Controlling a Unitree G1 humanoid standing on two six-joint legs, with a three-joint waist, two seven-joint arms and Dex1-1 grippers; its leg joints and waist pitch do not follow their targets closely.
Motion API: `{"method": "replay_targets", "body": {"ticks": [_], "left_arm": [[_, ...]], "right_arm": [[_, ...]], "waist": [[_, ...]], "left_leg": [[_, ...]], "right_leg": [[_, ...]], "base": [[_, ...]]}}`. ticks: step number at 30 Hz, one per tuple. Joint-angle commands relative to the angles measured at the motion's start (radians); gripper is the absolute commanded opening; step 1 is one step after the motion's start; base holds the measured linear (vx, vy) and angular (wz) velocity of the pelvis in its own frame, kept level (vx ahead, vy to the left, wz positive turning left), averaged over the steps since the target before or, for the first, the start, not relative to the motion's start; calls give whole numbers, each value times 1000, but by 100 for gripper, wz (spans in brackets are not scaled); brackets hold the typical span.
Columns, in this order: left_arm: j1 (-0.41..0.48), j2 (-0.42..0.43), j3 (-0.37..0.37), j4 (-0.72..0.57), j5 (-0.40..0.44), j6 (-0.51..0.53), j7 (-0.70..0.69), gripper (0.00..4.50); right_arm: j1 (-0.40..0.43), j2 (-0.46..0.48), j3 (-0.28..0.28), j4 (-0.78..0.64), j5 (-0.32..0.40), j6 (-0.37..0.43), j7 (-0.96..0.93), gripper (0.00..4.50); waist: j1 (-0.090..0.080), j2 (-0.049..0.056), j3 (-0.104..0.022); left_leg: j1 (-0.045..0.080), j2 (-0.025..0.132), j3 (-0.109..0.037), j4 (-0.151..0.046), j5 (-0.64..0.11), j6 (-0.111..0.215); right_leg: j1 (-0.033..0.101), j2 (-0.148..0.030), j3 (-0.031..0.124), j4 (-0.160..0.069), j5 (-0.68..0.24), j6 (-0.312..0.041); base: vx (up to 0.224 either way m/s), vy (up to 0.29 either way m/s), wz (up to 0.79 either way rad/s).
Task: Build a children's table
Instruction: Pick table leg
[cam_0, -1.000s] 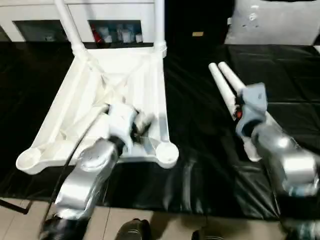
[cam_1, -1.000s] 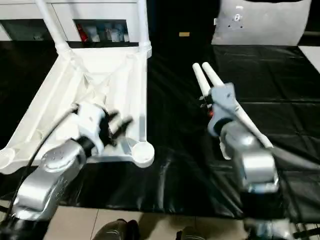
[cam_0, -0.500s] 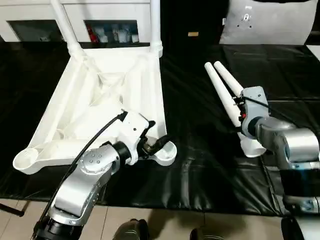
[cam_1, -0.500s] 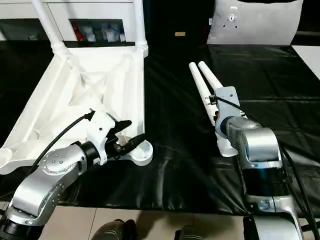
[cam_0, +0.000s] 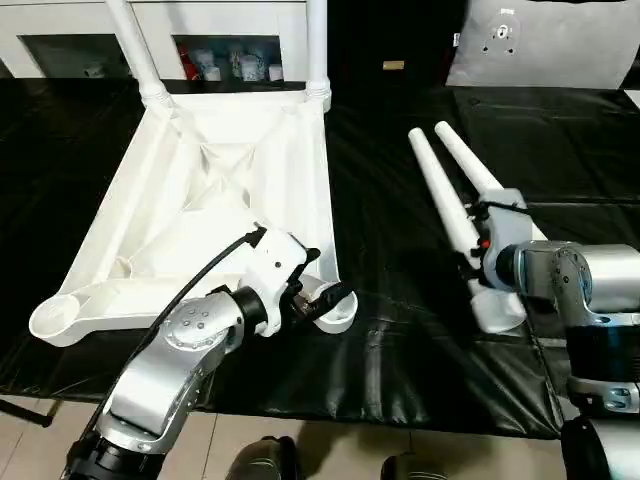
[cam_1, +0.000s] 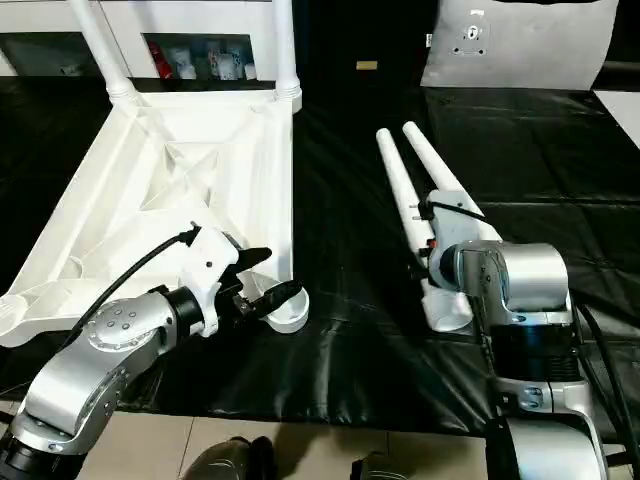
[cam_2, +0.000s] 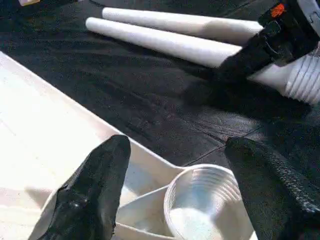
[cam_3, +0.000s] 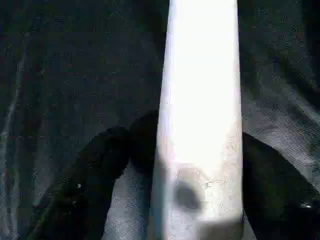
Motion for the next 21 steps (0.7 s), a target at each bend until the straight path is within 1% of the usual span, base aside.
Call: {"method": "replay_targets", "body": {"ticks": [1, 3, 4, 5, 6, 7, 8, 10, 11, 12, 16, 21], "left_arm": [[-1, 11, -9, -24, -1, 13, -7, 349], [-1, 12, -10, -24, 1, 14, -10, 349], [-1, 13, -10, -25, 1, 14, -11, 349], [0, 15, -9, -26, 1, 14, -12, 349], [0, 16, -9, -25, 2, 13, -12, 349], [0, 17, -10, -24, 4, 12, -12, 349], [0, 18, -10, -24, 5, 11, -12, 349], [1, 20, -11, -25, 5, 12, -12, 349], [1, 21, -12, -25, 5, 12, -12, 349], [1, 22, -13, -26, 4, 11, -11, 349], [2, 23, -16, -26, 6, 10, -11, 349], [4, 27, -18, -25, 11, 5, -9, 349]], "right_arm": [[5, -2, 14, -26, 15, 30, 11, 319], [8, 0, 16, -32, 20, 39, 12, 297], [8, 0, 17, -33, 21, 40, 12, 297], [10, 2, 17, -37, 20, 44, 12, 286], [10, 2, 17, -38, 20, 46, 13, 267], [10, 2, 17, -37, 18, 45, 13, 267], [10, 2, 17, -36, 18, 44, 14, 254], [11, 2, 16, -37, 17, 44, 16, 237], [11, 2, 15, -39, 17, 44, 16, 237], [12, 3, 15, -41, 18, 44, 16, 221], [16, 9, 9, -48, 24, 41, 17, 194], [22, 14, 8, -53, 26, 37, 20, 189]], "waist": [[3, -21, -77], [4, -20, -78], [4, -21, -78], [5, -20, -78], [7, -22, -79], [7, -22, -78], [9, -20, -78], [10, -20, -79], [11, -19, -78], [10, -19, -78], [10, -18, -76], [10, -17, -74]], "left_leg": [[35, 86, -33, -85, -213, -27], [35, 86, -32, -85, -196, -25], [36, 85, -31, -85, -192, -24], [35, 85, -31, -85, -186, -22], [35, 84, -30, -85, -179, -18], [34, 84, -30, -85, -175, -15], [35, 84, -29, -84, -169, -11], [35, 85, -29, -85, -165, -10], [35, 85, -30, -86, -167, -11], [35, 85, -30, -86, -173, -14], [36, 86, -30, -88, -196, -24], [37, 86, -32, -91, -212, -36]], "right_leg": [[30, -66, 44, -82, -133, -234], [29, -65, 44, -82, -116, -234], [29, -65, 44, -81, -110, -234], [29, -64, 44, -82, -103, -235], [30, -64, 44, -82, -95, -236], [31, -66, 44, -82, -95, -237], [30, -66, 45, -83, -94, -239], [31, -65, 44, -82, -90, -241], [30, -64, 43, -82, -91, -242], [30, -63, 43, -82, -95, -243], [29, -64, 44, -84, -117, -239], [27, -64, 44, -85, -130, -232]], "base": [[0, 0, 0], [0, 0, 0], [0, 0, 0], [0, 0, 0], [0, 0, 0], [0, 0, 0], [0, 0, 0], [0, 0, 0], [0, 0, 0], [0, 0, 0], [0, 0, 0], [0, 0, 0]]}}
